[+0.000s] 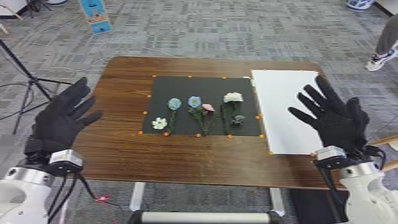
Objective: Arrange flowers
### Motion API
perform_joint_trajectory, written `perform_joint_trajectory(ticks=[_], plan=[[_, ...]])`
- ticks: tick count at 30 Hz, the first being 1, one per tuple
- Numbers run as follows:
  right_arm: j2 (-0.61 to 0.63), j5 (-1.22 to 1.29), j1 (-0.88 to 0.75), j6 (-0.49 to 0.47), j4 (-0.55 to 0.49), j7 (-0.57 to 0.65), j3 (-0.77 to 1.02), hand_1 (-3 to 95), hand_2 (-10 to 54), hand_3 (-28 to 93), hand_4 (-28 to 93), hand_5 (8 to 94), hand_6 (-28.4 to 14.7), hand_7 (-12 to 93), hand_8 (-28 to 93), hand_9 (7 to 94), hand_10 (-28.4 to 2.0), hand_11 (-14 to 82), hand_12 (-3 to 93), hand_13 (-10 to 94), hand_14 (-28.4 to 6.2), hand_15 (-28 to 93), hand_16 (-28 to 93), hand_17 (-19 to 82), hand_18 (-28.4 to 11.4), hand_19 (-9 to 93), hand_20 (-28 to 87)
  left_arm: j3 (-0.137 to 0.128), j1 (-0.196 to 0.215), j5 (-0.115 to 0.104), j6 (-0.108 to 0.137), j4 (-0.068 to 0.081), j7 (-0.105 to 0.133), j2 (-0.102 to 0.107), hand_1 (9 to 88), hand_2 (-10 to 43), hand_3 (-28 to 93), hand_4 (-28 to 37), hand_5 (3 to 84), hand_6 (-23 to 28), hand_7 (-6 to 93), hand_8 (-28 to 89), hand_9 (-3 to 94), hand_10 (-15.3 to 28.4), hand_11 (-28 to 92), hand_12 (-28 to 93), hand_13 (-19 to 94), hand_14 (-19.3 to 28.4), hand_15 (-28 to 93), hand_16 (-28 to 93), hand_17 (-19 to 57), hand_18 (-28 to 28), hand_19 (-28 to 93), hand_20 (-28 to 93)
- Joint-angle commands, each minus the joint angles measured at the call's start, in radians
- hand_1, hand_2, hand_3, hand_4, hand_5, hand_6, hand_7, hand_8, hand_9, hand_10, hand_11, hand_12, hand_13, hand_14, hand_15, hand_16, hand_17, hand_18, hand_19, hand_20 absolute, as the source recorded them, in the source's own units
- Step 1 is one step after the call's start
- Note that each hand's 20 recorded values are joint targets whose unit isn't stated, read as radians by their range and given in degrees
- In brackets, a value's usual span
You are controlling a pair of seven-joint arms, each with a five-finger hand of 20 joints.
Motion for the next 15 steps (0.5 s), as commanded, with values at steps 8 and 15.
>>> perform_joint_trajectory(ticks=[8, 15], plan=[[-0.058, -0.131, -0.016, 0.054, 0.001, -0.007, -0.080, 13.8, -6.2, 80, -27, 30.3, 1.8, 6, -7, 23.0, -7.9, -2.1, 18.5, 14, -8.9, -13, 41, -10, -18.9, 31, 10, 0.062, -0.069, 0.069, -0.011, 0.021, -0.052, -0.066, 30.0, -8.2, 52, -28.3, 22.1, 1.7, 14.6, -8, 15.9, 8.0, 6, 21, 13, 12.4, 2, 8, -14.3, 25.5, 39, 3], [-0.062, -0.125, -0.027, 0.110, -0.019, -0.045, -0.090, 14.0, -7.6, 81, -26, 29.7, -3.1, 5, -6, 24.7, -8.7, -1.1, 18.8, 16, -8.9, -11, 42, -8, -18.7, 31, 10, 0.062, -0.060, 0.090, -0.035, 0.022, -0.049, -0.087, 24.6, -9.2, 61, -28.3, 22.6, 1.6, 14.3, -8, 16.4, 8.3, 6, 20, 13, 12.9, 1, 7, -14.4, 25.6, 39, 3]])
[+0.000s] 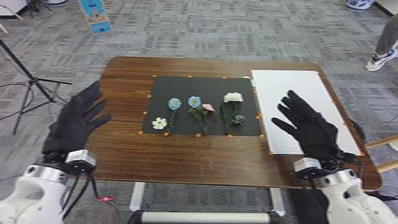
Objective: Arrange flowers
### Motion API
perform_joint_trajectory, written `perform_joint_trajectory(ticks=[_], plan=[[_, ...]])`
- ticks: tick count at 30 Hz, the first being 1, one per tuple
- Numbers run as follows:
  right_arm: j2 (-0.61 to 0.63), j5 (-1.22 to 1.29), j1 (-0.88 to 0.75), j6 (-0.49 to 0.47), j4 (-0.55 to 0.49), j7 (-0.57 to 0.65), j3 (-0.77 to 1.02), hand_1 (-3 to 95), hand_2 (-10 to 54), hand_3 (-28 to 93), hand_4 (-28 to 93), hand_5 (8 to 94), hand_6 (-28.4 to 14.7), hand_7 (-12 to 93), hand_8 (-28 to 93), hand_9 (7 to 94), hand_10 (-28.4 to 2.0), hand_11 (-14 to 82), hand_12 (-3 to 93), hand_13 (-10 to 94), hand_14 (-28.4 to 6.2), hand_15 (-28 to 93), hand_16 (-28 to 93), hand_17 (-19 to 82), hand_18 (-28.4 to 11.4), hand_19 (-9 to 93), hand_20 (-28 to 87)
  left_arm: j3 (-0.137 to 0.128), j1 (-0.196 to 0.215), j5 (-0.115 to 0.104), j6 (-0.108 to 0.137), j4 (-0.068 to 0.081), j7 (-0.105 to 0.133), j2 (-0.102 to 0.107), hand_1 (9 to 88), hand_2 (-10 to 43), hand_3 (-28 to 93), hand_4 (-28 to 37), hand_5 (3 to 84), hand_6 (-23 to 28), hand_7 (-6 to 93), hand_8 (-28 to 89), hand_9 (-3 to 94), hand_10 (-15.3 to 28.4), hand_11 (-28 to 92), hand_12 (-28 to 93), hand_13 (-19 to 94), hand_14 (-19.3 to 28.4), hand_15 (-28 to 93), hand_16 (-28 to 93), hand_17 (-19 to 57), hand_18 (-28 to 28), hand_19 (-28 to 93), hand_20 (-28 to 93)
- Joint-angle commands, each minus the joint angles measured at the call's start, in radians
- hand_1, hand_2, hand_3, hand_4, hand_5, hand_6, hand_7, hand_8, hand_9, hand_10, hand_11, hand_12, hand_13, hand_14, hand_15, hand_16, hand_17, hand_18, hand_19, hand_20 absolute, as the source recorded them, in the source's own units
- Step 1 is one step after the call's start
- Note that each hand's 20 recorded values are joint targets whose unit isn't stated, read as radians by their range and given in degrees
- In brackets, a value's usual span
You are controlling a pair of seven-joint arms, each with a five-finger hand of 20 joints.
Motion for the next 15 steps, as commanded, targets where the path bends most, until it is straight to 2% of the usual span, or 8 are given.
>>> perform_joint_trajectory(ticks=[1, 4, 7, 9, 12, 13, 14, 15], plan=[[-0.011, 0.000, -0.018, 0.094, -0.026, -0.047, -0.006, 14.0, -7.6, 81, -26, 29.7, -3.1, 5, -6, 24.8, -8.7, -1.0, 18.8, 16, -8.9, -11, 42, -8, -18.9, 32, 10, 0.009, 0.001, -0.002, -0.015, -0.003, -0.011, -0.020, 24.2, -9.3, 62, -28.3, 22.6, 1.6, 14.4, -8, 16.3, 8.2, 6, 20, 13, 12.9, 1, 7, -14.4, 25.6, 39, 3], [-0.021, 0.012, -0.015, 0.080, -0.023, -0.029, -0.003, 14.0, -7.6, 81, -26, 29.7, -2.9, 5, -6, 25.0, -8.9, -0.9, 18.9, 17, -9.1, -11, 42, -8, -19.2, 32, 11, 0.023, -0.006, -0.006, -0.006, -0.001, -0.006, -0.018, 23.9, -9.5, 63, -28.3, 22.5, 1.6, 14.4, -8, 16.3, 8.2, 6, 20, 13, 12.9, 1, 7, -14.5, 25.7, 39, 3], [-0.041, 0.019, -0.033, 0.113, -0.033, -0.020, -0.007, 14.0, -7.5, 81, -26, 33.0, -5.5, 6, -6, 26.0, -9.6, -0.2, 19.4, 17, -9.8, -9, 43, -7, -20.0, 34, 12, 0.040, 0.039, -0.018, 0.074, -0.018, 0.014, -0.033, 21.3, -8.6, 67, -28.3, 24.1, 2.2, 14.9, -8, 17.4, 8.7, 7, 20, 14, 12.8, 3, 8, -14.3, 24.1, 39, 3], [-0.040, 0.025, -0.038, 0.113, -0.037, -0.024, -0.003, 13.8, -7.3, 81, -26, 33.9, -6.0, 7, -5, 26.9, -10.4, 0.3, 19.8, 18, -9.8, -8, 43, -7, -20.1, 34, 12, 0.029, 0.053, -0.012, 0.067, -0.021, 0.016, -0.031, 20.6, -8.3, 68, -28.3, 25.3, 2.3, 15.3, -8, 18.5, 9.0, 8, 20, 15, 12.7, 4, 8, -14.2, 22.7, 39, 3], [-0.015, 0.035, -0.034, 0.126, -0.037, -0.029, 0.002, 13.9, -6.9, 81, -26, 33.9, -6.0, 8, -5, 27.3, -11.1, 0.5, 20.1, 18, -10.0, -7, 43, -7, -20.3, 35, 12, 0.052, 0.023, 0.002, 0.089, -0.009, 0.045, -0.017, 20.6, -8.7, 69, -28.3, 26.2, 2.5, 15.8, -8, 19.1, 9.1, 9, 19, 16, 12.4, 6, 8, -13.8, 21.7, 38, 4], [-0.013, 0.056, -0.037, 0.137, -0.042, -0.030, -0.004, 13.9, -6.8, 81, -26, 33.7, -5.8, 8, -6, 27.4, -11.4, 0.5, 20.2, 18, -10.2, -7, 43, -6, -20.4, 35, 12, 0.067, 0.005, -0.004, 0.093, 0.000, 0.058, -0.010, 20.8, -8.7, 69, -28.3, 26.5, 2.6, 16.0, -8, 19.6, 9.1, 9, 19, 16, 12.4, 6, 8, -13.6, 21.6, 38, 4], [-0.013, 0.111, -0.037, 0.131, -0.041, -0.025, -0.013, 13.8, -6.8, 81, -26, 33.4, -5.4, 8, -6, 27.8, -11.5, 0.6, 20.3, 19, -10.2, -7, 43, -6, -20.6, 35, 13, 0.082, -0.008, -0.027, 0.091, 0.005, 0.068, -0.012, 20.9, -8.8, 69, -28.3, 27.3, 2.7, 16.4, -8, 20.4, 9.2, 11, 19, 17, 12.4, 8, 8, -13.0, 21.4, 39, 5], [-0.017, 0.167, -0.039, 0.102, -0.037, -0.014, -0.015, 13.7, -6.7, 81, -26, 33.1, -5.1, 9, -6, 28.2, -11.5, 0.7, 20.4, 19, -10.3, -6, 42, -5, -20.6, 35, 13, 0.090, -0.018, -0.057, 0.059, 0.015, 0.069, -0.019, 21.1, -8.7, 70, -28.3, 27.8, 2.8, 16.6, -9, 20.9, 9.3, 12, 18, 17, 12.4, 9, 7, -12.7, 21.4, 39, 6]])
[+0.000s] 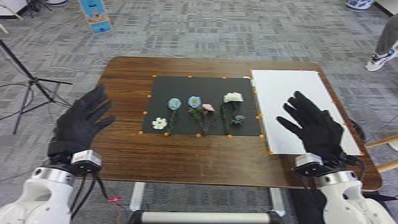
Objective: Arrange flowers
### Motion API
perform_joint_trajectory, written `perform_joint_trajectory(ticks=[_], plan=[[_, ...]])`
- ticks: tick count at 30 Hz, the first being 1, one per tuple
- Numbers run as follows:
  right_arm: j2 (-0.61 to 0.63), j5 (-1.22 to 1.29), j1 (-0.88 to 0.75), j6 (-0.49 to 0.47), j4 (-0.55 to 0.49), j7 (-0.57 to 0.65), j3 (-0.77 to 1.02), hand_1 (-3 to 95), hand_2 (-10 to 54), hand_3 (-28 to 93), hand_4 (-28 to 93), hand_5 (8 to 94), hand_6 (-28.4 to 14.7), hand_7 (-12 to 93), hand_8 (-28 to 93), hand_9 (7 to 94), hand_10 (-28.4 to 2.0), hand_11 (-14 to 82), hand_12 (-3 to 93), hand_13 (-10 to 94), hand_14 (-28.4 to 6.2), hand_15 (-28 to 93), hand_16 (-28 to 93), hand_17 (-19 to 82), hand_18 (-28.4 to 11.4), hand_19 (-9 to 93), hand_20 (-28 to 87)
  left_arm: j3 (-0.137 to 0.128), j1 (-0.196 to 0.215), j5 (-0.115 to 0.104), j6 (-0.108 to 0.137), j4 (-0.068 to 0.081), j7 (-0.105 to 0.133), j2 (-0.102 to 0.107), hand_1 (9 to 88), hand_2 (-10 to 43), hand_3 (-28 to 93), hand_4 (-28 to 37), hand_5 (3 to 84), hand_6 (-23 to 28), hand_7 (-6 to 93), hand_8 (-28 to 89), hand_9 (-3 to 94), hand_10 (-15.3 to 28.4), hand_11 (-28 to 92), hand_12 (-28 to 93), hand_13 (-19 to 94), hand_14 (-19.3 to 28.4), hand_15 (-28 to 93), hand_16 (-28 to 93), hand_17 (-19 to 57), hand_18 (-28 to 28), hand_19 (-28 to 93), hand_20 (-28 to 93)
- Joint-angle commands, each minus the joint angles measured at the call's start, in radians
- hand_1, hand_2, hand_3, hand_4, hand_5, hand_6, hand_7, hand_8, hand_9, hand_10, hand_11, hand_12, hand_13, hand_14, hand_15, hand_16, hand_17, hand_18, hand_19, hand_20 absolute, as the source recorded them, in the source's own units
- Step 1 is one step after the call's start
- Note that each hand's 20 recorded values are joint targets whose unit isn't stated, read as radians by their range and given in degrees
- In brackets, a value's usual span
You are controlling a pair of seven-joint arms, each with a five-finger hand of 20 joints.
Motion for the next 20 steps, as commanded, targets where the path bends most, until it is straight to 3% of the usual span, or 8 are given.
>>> perform_joint_trajectory(ticks=[1, 5, 7, 8, 11, 14, 17, 20], plan=[[0.004, 0.190, -0.034, 0.000, -0.014, 0.009, -0.021, 13.7, -6.7, 81, -26, 33.0, -4.9, 9, -6, 28.4, -11.5, 0.8, 20.5, 19, -10.3, -5, 42, -4, -20.6, 35, 13, 0.063, -0.020, -0.078, -0.008, 0.024, 0.063, -0.013, 21.0, -8.7, 70, -28.3, 28.0, 2.8, 16.7, -9, 21.0, 9.3, 12, 17, 17, 12.5, 9, 6, -12.5, 21.3, 39, 6], [-0.016, 0.175, -0.030, 0.061, -0.015, -0.010, -0.042, 14.1, -7.0, 81, -26, 31.8, -4.0, 8, -6, 28.5, -11.5, 0.8, 20.6, 20, -10.2, -3, 42, -4, -20.7, 35, 14, 0.083, 0.001, -0.057, 0.011, 0.022, 0.054, -0.039, 22.1, -8.9, 70, -28.3, 28.3, 2.7, 17.0, -9, 21.2, 9.5, 13, 17, 18, 12.4, 10, 6, -11.9, 21.1, 39, 7], [-0.008, 0.169, -0.014, 0.041, -0.007, -0.002, -0.045, 14.4, -7.2, 81, -25, 32.0, -4.2, 8, -7, 29.2, -11.4, 1.0, 20.6, 20, -10.0, -2, 41, -3, -20.6, 36, 15, 0.055, 0.002, -0.086, -0.077, 0.038, 0.055, -0.040, 23.0, -9.2, 71, -28.3, 28.3, 2.7, 17.2, -9, 21.2, 9.4, 13, 17, 18, 12.5, 11, 6, -11.9, 21.0, 39, 7], [-0.003, 0.161, -0.005, 0.024, -0.003, 0.006, -0.045, 14.5, -7.1, 81, -25, 32.2, -4.4, 8, -7, 29.4, -11.4, 1.0, 20.6, 20, -9.9, -2, 41, -3, -20.6, 36, 15, 0.046, 0.004, -0.109, -0.091, 0.036, 0.057, -0.035, 23.6, -9.3, 70, -28.3, 28.2, 2.6, 17.2, -9, 21.1, 9.4, 13, 17, 18, 12.4, 11, 6, -11.9, 21.0, 39, 7], [-0.005, 0.126, 0.011, 0.023, 0.001, 0.008, -0.055, 14.8, -6.9, 82, -26, 32.0, -5.1, 7, -7, 29.2, -11.3, 0.9, 20.4, 19, -10.1, -1, 40, -3, -20.5, 36, 15, 0.048, 0.002, -0.097, -0.047, 0.029, 0.066, -0.025, 24.4, -9.5, 70, -28.3, 27.2, 2.3, 16.7, -9, 20.4, 9.1, 12, 17, 18, 12.0, 10, 6, -11.7, 21.2, 39, 7], [-0.025, 0.132, 0.029, 0.023, 0.005, 0.005, -0.072, 14.9, -6.6, 82, -26, 31.7, -4.8, 7, -7, 29.1, -11.2, 0.9, 20.4, 19, -10.1, -1, 39, -3, -20.4, 35, 15, 0.063, 0.001, -0.119, -0.017, 0.028, 0.082, -0.025, 24.4, -9.5, 69, -28.3, 27.6, 2.3, 17.1, -9, 21.2, 9.3, 12, 17, 18, 12.3, 10, 6, -11.2, 21.7, 39, 7], [-0.024, 0.103, 0.010, 0.012, -0.005, 0.019, -0.060, 14.9, -6.5, 82, -26, 31.7, -4.4, 8, -6, 29.1, -11.3, 1.0, 20.4, 19, -10.2, -1, 39, -3, -20.4, 35, 15, 0.062, -0.010, -0.098, -0.036, 0.028, 0.039, -0.026, 24.5, -9.5, 69, -28.3, 28.4, 2.6, 17.4, -9, 21.8, 9.3, 13, 17, 19, 12.3, 11, 6, -11.5, 20.9, 38, 7], [-0.008, 0.095, -0.020, 0.053, -0.024, 0.025, -0.038, 14.5, -5.3, 82, -26, 32.1, -4.3, 8, -6, 29.2, -11.5, 1.0, 20.4, 19, -10.2, -1, 39, -3, -20.4, 35, 15, 0.089, -0.060, -0.082, -0.041, 0.050, 0.044, -0.020, 25.3, -9.5, 70, -28.3, 28.4, 2.5, 17.6, -9, 21.8, 9.3, 13, 17, 19, 12.2, 11, 5, -12.1, 20.5, 38, 7]])
